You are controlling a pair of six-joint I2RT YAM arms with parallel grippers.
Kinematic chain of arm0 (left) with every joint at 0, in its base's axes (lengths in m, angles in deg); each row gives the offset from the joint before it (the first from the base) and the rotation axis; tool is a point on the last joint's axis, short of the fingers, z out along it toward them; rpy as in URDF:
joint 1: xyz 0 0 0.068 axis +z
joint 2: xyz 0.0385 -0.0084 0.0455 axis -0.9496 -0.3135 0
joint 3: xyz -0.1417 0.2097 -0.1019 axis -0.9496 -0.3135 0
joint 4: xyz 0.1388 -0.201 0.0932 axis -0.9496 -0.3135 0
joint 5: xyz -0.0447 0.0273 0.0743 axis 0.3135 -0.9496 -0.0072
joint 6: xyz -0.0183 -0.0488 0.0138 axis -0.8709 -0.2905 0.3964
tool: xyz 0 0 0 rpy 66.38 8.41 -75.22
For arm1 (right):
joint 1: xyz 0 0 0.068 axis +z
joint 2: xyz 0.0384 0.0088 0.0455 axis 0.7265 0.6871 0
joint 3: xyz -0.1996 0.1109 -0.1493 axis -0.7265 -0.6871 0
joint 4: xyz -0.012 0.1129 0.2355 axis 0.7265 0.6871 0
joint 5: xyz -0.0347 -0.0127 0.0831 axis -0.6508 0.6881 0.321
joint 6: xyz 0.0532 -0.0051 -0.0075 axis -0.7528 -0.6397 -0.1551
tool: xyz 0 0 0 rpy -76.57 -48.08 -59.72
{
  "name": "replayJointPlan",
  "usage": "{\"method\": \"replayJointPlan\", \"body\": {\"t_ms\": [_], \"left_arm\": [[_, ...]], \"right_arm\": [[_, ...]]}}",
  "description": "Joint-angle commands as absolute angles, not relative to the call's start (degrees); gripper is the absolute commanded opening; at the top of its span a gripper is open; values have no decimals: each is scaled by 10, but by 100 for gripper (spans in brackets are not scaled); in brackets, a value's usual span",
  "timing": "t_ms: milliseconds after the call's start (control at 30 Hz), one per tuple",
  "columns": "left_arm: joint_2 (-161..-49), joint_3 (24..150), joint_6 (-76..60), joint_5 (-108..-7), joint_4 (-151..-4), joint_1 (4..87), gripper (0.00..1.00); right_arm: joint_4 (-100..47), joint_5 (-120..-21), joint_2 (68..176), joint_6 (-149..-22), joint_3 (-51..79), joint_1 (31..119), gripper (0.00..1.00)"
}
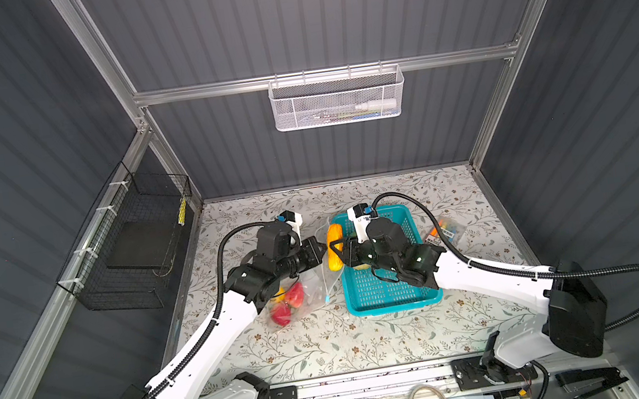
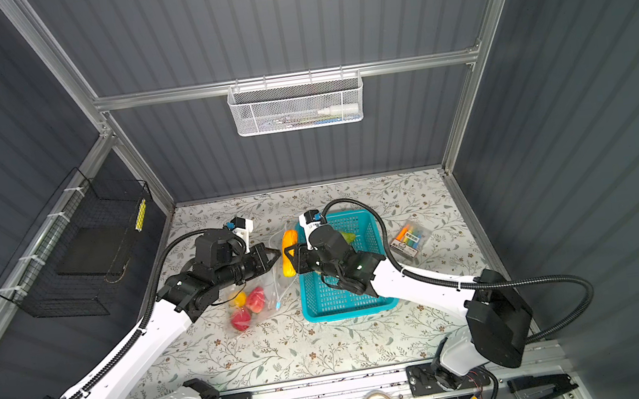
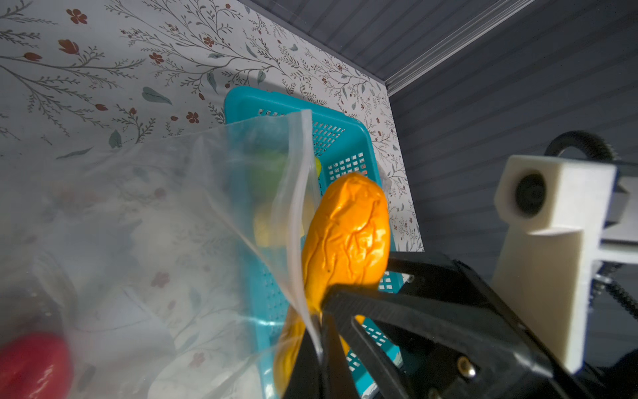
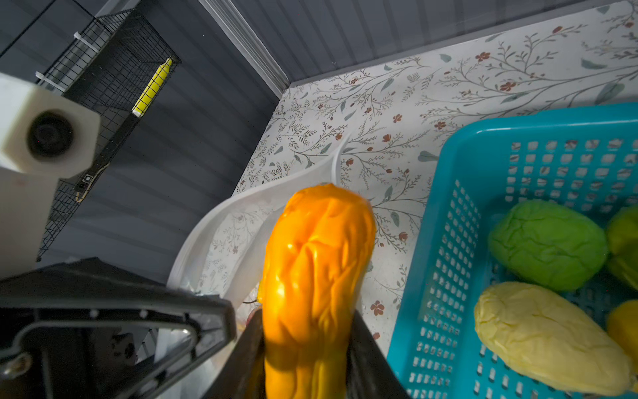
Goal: Place the food in the zip-top bag and seal the zipper
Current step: 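Lift the orange fruit with the right gripper and carry it to the bag opening, then open the right gripper to drop the orange fruit into the bag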
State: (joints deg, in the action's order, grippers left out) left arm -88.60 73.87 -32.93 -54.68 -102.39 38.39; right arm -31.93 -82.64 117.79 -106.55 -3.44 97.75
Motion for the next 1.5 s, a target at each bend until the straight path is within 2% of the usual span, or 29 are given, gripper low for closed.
{"method": "replayJointPlan", "body": {"t_ms": [0,367,700,1100,1300,1400,1467], "left_arm": [[-875,745,-336,-549,-1017,382,0],[-892,751,-333,-515,-1003,382,0],[-875,731,-338,-540,-1001,382,0],[-885,737,-327,-569,-998,382,0],[-874,729,-326,-591,-999,382,0],[-868,725,-325,-598,-999,382,0],[-866,724,-328,-600,-999,382,0]], "right_arm": [[-333,-821,1183,-1085,-48,990,34],[-285,-804,1216,-1074,-15,999,41],[-244,-827,1221,-1050,19,999,62],[-180,-887,1155,-1001,31,992,79],[-165,-852,1103,-951,10,958,88],[-129,-881,1080,-909,9,940,98],[-103,-908,1071,-888,9,925,99]]}}
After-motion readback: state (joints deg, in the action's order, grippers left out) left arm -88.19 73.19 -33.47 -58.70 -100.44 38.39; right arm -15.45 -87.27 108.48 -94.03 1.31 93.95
